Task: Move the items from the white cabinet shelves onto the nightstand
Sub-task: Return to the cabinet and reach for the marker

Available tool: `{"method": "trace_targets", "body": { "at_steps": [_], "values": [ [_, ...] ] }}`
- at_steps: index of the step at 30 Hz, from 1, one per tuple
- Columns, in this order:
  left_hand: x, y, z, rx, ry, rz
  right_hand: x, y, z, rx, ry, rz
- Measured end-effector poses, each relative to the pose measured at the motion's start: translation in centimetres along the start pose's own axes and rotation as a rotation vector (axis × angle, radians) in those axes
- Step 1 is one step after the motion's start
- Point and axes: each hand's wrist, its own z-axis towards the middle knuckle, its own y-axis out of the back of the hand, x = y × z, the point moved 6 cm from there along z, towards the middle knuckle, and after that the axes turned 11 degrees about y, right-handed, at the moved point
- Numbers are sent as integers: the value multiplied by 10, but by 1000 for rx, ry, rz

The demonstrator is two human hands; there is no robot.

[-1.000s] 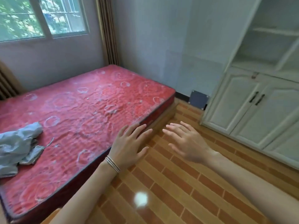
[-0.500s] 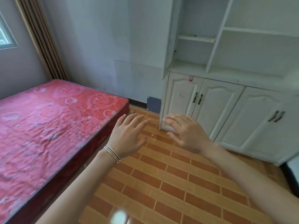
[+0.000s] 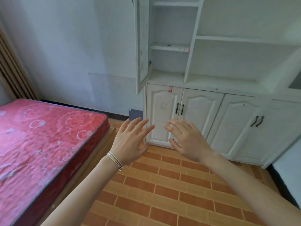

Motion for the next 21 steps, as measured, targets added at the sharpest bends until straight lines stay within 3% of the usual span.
{"method": "trace_targets", "body": {
  "at_steps": [21],
  "values": [
    [49, -93, 291, -80, -162, -68, -237, -93, 145, 28, -135, -98]
  ]
}}
